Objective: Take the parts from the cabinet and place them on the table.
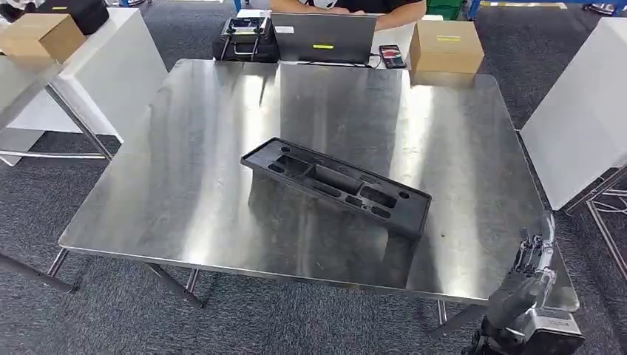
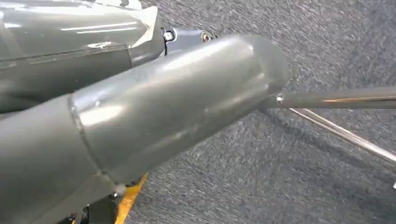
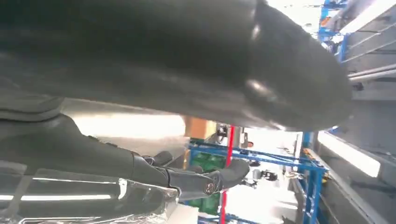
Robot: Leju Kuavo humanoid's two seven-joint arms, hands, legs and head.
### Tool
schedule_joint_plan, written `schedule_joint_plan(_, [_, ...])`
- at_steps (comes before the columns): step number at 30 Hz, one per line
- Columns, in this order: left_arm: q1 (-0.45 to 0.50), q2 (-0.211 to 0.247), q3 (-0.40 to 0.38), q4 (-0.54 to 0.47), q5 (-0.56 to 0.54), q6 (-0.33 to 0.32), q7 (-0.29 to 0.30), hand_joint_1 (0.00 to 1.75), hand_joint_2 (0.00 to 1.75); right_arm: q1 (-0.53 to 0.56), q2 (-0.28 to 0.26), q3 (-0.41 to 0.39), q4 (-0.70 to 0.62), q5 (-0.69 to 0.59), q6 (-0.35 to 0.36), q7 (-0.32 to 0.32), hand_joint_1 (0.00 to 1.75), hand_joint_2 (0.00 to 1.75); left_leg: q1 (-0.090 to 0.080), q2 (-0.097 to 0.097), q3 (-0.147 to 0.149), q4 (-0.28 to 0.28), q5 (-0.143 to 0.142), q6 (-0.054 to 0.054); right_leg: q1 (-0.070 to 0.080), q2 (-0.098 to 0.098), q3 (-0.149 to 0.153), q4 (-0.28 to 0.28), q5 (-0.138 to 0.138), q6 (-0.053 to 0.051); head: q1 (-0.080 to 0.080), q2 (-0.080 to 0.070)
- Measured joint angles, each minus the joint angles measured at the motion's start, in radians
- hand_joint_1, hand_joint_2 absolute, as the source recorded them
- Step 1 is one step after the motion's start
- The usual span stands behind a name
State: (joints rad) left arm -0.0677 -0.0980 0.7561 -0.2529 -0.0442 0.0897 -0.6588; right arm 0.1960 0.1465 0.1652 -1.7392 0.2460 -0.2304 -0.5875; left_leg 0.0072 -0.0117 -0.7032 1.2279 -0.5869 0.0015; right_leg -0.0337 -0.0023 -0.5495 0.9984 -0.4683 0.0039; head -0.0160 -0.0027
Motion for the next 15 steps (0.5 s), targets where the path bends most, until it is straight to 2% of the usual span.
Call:
schedule_joint_plan(1, [0.000,-0.001,0.000,0.000,-0.008,-0.009,0.000,0.00,0.00,0.010,-0.001,-0.004,0.001,0.000,-0.002,0.000,0.00,0.00,0.003,0.002,-0.020,0.072,-0.032,-0.004,0.002,-0.003,-0.008,0.000,0.006,-0.001,-0.001,0.000])
schedule_joint_plan(2, [0.001,-0.002,0.000,0.000,-0.014,-0.017,0.001,0.00,0.00,0.020,-0.001,-0.010,0.002,0.002,-0.009,0.000,0.00,0.00,0.005,0.004,-0.023,0.108,-0.042,-0.006,0.003,-0.007,-0.016,0.001,0.011,0.002,0.000,0.000])
schedule_joint_plan(3, [0.001,-0.003,0.000,0.000,-0.020,-0.023,0.003,0.00,0.00,0.032,-0.002,-0.015,0.002,0.003,-0.014,0.000,0.00,0.00,0.007,0.005,0.001,0.093,-0.030,-0.006,0.003,-0.010,-0.022,0.001,0.016,0.004,0.000,0.000])
schedule_joint_plan(4, [0.001,-0.003,0.000,0.000,-0.029,-0.029,0.003,0.00,0.00,0.044,-0.002,-0.021,0.002,0.005,-0.021,-0.001,0.00,0.00,0.007,0.006,0.050,0.030,-0.002,-0.005,0.003,-0.013,-0.027,0.001,0.021,0.006,-0.001,0.000])
schedule_joint_plan(5, [0.000,-0.003,0.000,0.000,-0.033,-0.033,0.004,0.00,0.00,0.056,-0.002,-0.024,0.001,0.005,-0.024,-0.001,0.00,0.00,0.009,0.008,0.121,-0.071,0.031,-0.004,0.002,-0.013,-0.031,0.001,0.025,0.011,0.000,0.000])
schedule_joint_plan(6, [-0.001,-0.003,-0.001,0.000,-0.039,-0.036,0.004,0.00,0.00,0.064,-0.002,-0.026,0.000,0.006,-0.030,-0.001,0.00,0.00,0.010,0.009,0.187,-0.161,0.051,-0.001,0.002,-0.014,-0.031,0.001,0.028,0.017,-0.001,0.000])
schedule_joint_plan(7, [-0.004,-0.004,-0.002,0.000,-0.045,-0.037,0.003,0.00,0.00,0.076,-0.001,-0.028,-0.006,0.008,-0.032,-0.002,0.00,0.00,0.008,0.007,0.243,-0.234,0.048,0.004,0.006,-0.013,-0.033,0.003,0.032,0.023,-0.001,0.000])
schedule_joint_plan(10, [-0.004,-0.008,-0.006,0.000,-0.066,-0.037,0.001,0.00,0.00,0.104,0.003,-0.032,-0.024,0.018,-0.042,-0.006,0.00,0.00,-0.003,0.005,0.225,-0.232,0.059,0.015,0.007,-0.017,-0.037,0.001,0.052,0.045,0.003,0.000])
schedule_joint_plan(11, [-0.003,-0.008,-0.007,0.000,-0.070,-0.037,0.000,0.00,0.00,0.110,0.005,-0.034,-0.027,0.019,-0.043,-0.007,0.00,0.00,-0.005,0.005,0.222,-0.234,0.066,0.025,0.007,-0.016,-0.038,-0.003,0.059,0.055,0.004,0.000])
schedule_joint_plan(12, [-0.004,-0.009,-0.008,0.000,-0.073,-0.037,0.000,0.00,0.00,0.117,0.006,-0.038,-0.032,0.023,-0.045,-0.011,0.00,0.00,0.004,0.010,0.209,-0.244,0.082,0.041,0.010,-0.015,-0.045,0.005,0.051,0.059,0.004,0.000])
schedule_joint_plan(13, [-0.006,-0.014,-0.010,0.000,-0.078,-0.037,-0.001,0.00,0.00,0.124,0.006,-0.043,-0.035,0.025,-0.045,-0.013,0.00,0.00,0.000,0.012,0.196,-0.244,0.091,0.049,0.007,-0.010,-0.067,0.036,0.011,0.050,0.004,0.000])
schedule_joint_plan(14, [-0.006,-0.013,-0.011,0.000,-0.082,-0.037,-0.001,0.00,0.00,0.128,0.006,-0.047,-0.040,0.026,-0.045,-0.013,0.00,0.00,-0.001,0.014,0.185,-0.244,0.099,0.059,0.009,-0.008,-0.087,0.095,-0.041,0.038,0.008,0.000])
schedule_joint_plan(15, [-0.006,-0.013,-0.011,0.000,-0.085,-0.037,-0.001,0.00,0.00,0.132,0.007,-0.049,-0.041,0.026,-0.045,-0.013,0.00,0.00,-0.005,0.015,0.169,-0.244,0.110,0.063,0.010,-0.006,-0.113,0.181,-0.097,0.031,0.008,0.000])
